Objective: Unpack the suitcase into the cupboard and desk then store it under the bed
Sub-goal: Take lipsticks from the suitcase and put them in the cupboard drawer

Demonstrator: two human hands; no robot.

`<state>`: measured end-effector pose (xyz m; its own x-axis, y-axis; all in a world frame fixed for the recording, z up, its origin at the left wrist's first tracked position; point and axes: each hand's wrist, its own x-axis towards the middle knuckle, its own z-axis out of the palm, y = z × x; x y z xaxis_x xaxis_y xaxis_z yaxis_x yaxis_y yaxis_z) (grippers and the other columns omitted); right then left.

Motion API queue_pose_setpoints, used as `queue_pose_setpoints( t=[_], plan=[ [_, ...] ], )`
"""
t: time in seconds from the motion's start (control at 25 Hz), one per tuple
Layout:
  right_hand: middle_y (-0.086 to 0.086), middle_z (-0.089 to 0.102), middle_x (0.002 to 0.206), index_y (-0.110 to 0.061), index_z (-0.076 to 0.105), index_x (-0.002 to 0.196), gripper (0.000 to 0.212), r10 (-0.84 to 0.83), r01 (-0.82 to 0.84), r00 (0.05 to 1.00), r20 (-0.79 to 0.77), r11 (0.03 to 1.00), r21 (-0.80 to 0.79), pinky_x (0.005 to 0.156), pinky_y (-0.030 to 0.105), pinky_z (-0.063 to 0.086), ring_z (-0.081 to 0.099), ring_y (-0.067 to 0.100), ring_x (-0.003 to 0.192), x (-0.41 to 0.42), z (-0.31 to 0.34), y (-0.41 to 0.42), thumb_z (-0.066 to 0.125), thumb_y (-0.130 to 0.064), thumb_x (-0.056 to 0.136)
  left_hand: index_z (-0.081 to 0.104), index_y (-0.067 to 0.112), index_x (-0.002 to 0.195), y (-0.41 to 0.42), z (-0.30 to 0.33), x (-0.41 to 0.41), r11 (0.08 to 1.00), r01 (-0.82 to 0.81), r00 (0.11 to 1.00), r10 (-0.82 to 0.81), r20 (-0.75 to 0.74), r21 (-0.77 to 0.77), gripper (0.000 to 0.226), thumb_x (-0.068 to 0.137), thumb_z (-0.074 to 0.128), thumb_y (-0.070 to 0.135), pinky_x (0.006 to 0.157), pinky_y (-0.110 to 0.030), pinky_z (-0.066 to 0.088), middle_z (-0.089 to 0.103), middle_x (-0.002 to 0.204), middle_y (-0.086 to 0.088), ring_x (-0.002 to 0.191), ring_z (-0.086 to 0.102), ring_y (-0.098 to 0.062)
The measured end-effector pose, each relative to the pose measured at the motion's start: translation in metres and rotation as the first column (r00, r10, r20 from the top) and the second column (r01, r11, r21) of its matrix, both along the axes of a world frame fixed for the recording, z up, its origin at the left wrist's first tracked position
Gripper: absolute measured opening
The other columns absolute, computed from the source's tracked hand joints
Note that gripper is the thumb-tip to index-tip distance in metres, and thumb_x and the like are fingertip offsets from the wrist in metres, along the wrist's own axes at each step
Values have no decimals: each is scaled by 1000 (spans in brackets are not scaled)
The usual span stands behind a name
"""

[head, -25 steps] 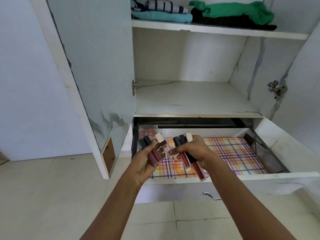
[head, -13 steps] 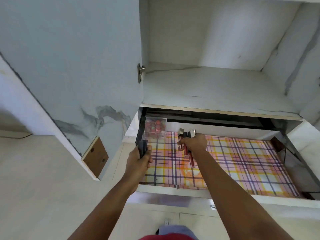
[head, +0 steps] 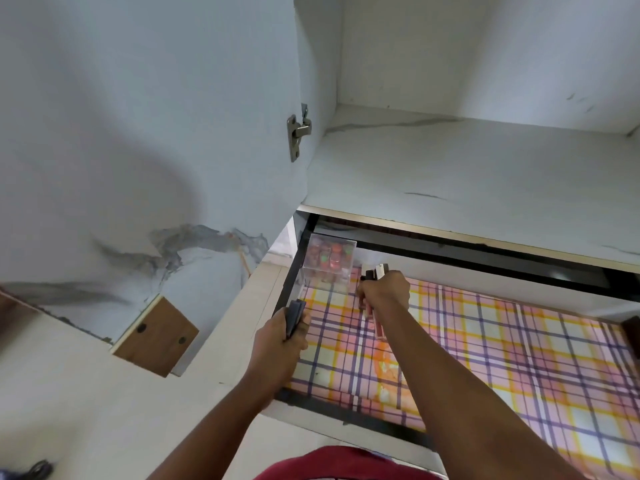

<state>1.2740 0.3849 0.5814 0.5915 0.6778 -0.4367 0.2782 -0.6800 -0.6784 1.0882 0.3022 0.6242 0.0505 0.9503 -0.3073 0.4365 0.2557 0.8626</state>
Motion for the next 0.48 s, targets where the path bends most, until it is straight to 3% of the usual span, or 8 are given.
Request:
queue_pose_setpoints(
  t=[0.08,0.12,0.2,0.24,0.32,0.4,0.48],
  plan=[
    [8,65,64,-4,61,76,21,-56,58,998,-39,998,40,49,27,53,64,22,52,4,8,-5,78,-13,68,55,17,92,0,5,-2,998,19,997,-14,70,-61,17,96,47,31,58,-18,48,62,76,-2,67,60,-12],
    [9,64,63,-3,61,76,21,-90,104,987,-130,990,100,47,27,51,63,22,52,6,16,-11,79,-10,68,57,16,93,1,7,-3,993,19,986,1,167,-121,18,95,48,31,58,-17,48,63,75,-2,65,60,-10],
    [13,64,64,2,63,81,21,-44,142,907,-420,969,204,44,26,50,62,22,50,11,32,-27,78,0,67,62,14,103,7,11,-2,955,13,858,142,493,-298,20,92,53,27,69,-23,51,72,84,-3,78,67,-12],
    [16,66,68,6,64,86,25,61,81,852,-520,966,245,46,26,51,64,23,54,12,41,-36,79,3,65,62,14,109,11,12,1,928,24,739,234,632,-371,25,88,55,25,76,-27,51,73,94,-4,88,68,-14],
    [19,66,72,8,65,87,30,282,-132,773,-568,948,291,54,27,53,66,25,60,13,53,-53,81,3,62,60,14,116,18,11,9,898,36,557,346,755,-439,35,84,55,26,79,-30,51,71,110,-5,97,67,-14],
    [20,68,71,6,65,80,24,410,-272,721,-558,909,317,63,30,55,68,27,65,9,62,-66,80,6,62,62,11,116,20,12,20,883,67,467,383,797,-464,37,84,53,28,71,-31,57,70,111,-7,94,69,-17],
    [17,70,72,3,65,76,21,480,-324,681,-553,875,360,67,29,54,70,23,68,3,65,-75,79,9,62,63,9,118,20,11,27,874,119,449,376,811,-471,42,82,55,30,65,-30,58,70,111,-10,96,68,-22]
  ],
)
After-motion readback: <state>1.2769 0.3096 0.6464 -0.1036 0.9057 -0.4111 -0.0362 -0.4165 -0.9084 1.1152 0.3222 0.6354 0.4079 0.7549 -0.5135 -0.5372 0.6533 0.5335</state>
